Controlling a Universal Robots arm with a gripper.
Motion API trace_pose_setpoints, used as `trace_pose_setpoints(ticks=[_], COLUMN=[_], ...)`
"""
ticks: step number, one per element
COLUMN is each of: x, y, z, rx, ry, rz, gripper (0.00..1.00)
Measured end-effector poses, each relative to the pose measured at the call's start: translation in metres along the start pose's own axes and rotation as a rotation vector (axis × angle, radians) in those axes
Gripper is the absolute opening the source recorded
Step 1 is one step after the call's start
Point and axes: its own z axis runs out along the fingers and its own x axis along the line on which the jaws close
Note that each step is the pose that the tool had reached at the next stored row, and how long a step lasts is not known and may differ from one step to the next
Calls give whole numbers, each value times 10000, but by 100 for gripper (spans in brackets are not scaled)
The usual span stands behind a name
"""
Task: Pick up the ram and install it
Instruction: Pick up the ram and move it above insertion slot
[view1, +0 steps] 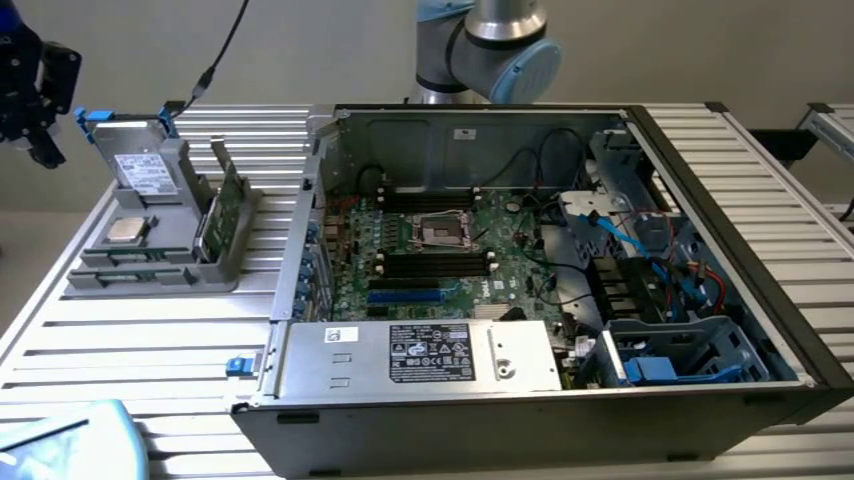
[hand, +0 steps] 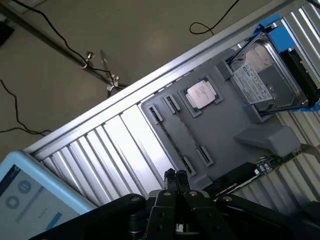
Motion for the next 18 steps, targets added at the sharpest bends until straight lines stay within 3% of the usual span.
trace_pose_setpoints(ticks=[13,16,18], x=[-1,-4,-4], y=[-2,-6,-7], z=[1,0,0], rx=[119,238,385], ry=[168,138,84], rz=[-2173,-2420,-2559], gripper=[11,11,11])
